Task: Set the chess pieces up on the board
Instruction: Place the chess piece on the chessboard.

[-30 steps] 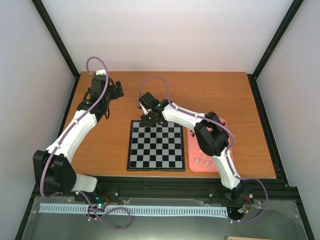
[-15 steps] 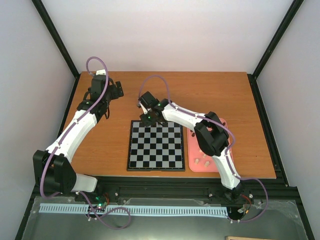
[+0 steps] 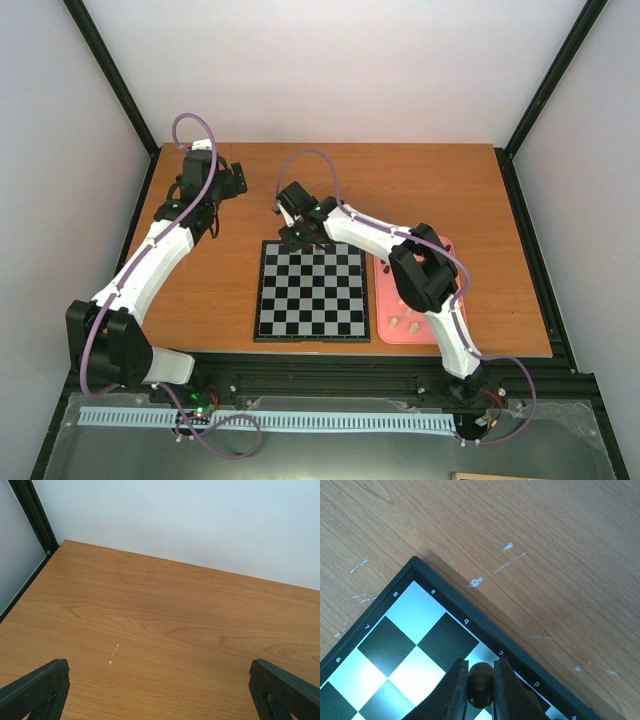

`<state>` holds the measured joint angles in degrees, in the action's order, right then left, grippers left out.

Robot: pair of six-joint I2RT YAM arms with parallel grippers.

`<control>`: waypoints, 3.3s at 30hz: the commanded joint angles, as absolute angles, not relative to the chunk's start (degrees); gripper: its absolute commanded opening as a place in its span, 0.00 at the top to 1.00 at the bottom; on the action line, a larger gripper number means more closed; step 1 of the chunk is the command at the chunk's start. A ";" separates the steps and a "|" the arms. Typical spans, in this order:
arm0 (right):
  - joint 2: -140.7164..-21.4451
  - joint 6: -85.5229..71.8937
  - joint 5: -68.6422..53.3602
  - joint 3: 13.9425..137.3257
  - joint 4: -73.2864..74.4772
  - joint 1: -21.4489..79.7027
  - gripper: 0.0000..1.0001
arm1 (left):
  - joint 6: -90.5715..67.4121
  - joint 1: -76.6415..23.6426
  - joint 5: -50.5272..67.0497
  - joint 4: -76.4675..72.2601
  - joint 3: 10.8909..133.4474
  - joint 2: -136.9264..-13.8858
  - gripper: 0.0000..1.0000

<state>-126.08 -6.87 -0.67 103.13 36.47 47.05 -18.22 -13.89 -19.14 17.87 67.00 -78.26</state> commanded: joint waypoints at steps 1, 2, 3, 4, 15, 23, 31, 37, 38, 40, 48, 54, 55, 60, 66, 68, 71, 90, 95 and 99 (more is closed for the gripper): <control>-127.00 -6.33 0.08 104.64 36.67 48.08 0.91 | -17.93 -14.06 -19.67 17.23 67.15 -78.02 0.00; -127.00 -6.33 0.02 104.60 36.72 48.05 0.91 | -17.91 -14.06 -19.66 17.23 67.15 -78.03 0.00; -126.93 -6.26 0.00 104.65 36.69 48.15 0.91 | -17.93 -14.02 -19.75 17.23 67.15 -78.01 0.00; -126.84 -6.18 0.00 104.67 36.69 48.16 0.91 | -17.89 -14.06 -19.70 17.23 67.15 -78.04 0.00; -124.96 -5.97 1.65 103.37 36.56 48.43 0.88 | -17.89 -14.06 -19.60 17.20 67.04 -77.67 0.00; -123.53 -3.79 3.69 102.47 34.86 48.43 0.86 | -17.91 -14.06 -19.66 17.16 66.89 -77.43 0.00; -124.60 -1.02 2.86 102.79 34.10 48.16 0.85 | -17.84 -14.06 -19.69 17.09 66.97 -77.80 0.00; -125.67 -0.70 2.55 103.50 34.66 47.99 0.84 | -17.84 -14.06 -19.82 17.01 66.97 -77.86 0.00; -125.80 -0.70 2.48 103.55 34.74 47.99 0.84 | -17.78 -14.02 -19.86 17.02 66.97 -77.87 0.00; -126.07 -0.57 2.48 103.59 34.88 47.99 0.83 | -17.69 -14.02 -19.93 16.96 67.08 -78.01 0.00; -127.32 -0.61 1.30 103.14 34.93 47.99 0.83 | -17.68 -14.06 -20.04 16.77 67.05 -78.43 0.00; -127.07 -0.71 1.02 102.76 34.94 47.99 0.79 | -17.67 -14.06 -20.04 16.79 67.06 -78.75 0.00; -126.88 -0.80 1.12 102.60 34.90 47.99 0.79 | -17.66 -14.06 -19.97 16.78 67.06 -78.74 0.00; -125.90 -0.87 1.76 101.89 34.94 47.99 0.79 | -17.71 -14.06 -20.12 16.72 67.04 -78.67 0.00; -125.56 -1.16 3.50 101.79 35.94 47.99 0.80 | -17.81 -14.06 -20.11 16.78 66.91 -78.49 0.00; -125.32 -1.14 4.39 101.90 36.57 47.99 0.81 | -17.80 -14.06 -20.15 16.87 66.93 -78.34 0.00; -124.42 -1.06 4.58 101.72 36.84 47.99 0.83 | -17.84 -14.06 -20.20 16.87 66.88 -78.31 0.00; -122.79 -0.81 1.57 100.86 37.19 48.08 0.85 | -18.02 -14.06 -20.32 16.87 66.97 -78.49 0.00; -122.52 -0.63 0.91 100.83 37.29 48.16 0.85 | -18.00 -14.05 -20.16 16.87 67.15 -79.00 0.00; -122.60 -0.44 0.52 100.89 37.22 48.25 0.84 | -18.02 -14.06 -19.97 16.77 67.24 -79.19 0.00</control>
<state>-125.60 -1.21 1.50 101.27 36.67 47.77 -18.20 -13.89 -19.75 17.80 66.78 -78.59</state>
